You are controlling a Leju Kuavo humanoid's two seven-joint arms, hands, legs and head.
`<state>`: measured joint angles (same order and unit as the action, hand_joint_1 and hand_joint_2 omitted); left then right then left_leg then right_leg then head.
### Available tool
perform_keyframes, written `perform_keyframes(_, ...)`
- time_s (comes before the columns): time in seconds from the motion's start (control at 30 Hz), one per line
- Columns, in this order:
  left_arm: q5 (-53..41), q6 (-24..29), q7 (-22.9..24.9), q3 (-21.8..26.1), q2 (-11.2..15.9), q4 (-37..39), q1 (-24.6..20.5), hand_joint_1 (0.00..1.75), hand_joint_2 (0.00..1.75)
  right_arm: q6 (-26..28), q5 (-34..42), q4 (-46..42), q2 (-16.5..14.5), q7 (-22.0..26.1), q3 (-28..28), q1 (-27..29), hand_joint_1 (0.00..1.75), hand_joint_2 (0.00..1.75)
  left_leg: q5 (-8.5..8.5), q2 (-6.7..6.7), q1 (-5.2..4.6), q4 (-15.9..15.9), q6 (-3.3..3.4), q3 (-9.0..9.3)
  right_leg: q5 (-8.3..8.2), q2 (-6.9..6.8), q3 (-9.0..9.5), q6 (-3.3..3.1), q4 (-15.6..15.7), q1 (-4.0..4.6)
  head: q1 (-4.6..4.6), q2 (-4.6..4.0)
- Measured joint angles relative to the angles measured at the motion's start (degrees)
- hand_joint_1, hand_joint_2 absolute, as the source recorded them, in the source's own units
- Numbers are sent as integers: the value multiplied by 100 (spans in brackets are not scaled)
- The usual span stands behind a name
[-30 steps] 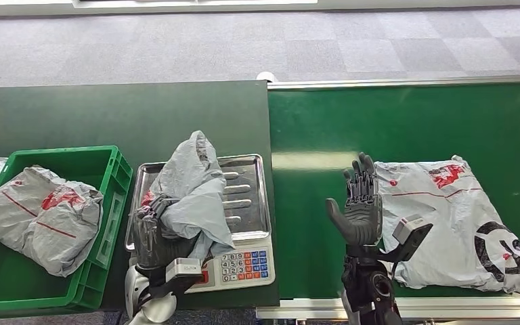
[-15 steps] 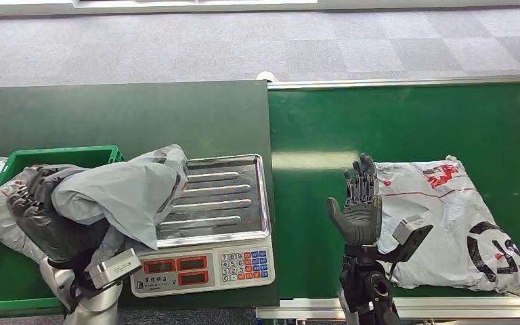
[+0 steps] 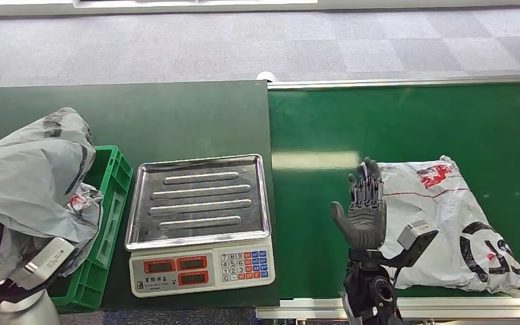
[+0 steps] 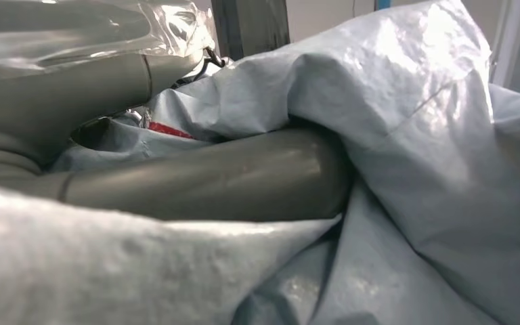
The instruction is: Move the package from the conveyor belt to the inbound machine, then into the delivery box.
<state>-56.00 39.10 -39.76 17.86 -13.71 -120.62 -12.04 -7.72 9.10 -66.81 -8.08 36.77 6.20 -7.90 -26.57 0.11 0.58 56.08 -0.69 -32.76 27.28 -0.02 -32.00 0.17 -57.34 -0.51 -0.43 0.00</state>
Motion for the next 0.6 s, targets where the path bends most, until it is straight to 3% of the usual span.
perform_keyframes(0.37,-104,-2,0,887,191,24,-288,175,0,35,-17,-305,3,-64,-38,221,0,175,0,0,-1,0,0,0,0,0,-1,0,0,-1,1,0)
perform_keyframes(0.6,-348,-2,0,1524,383,644,-451,175,0,121,3,-501,8,-117,-58,361,0,175,0,12,1,0,-1,1,0,4,-5,-1,0,1,-1,0)
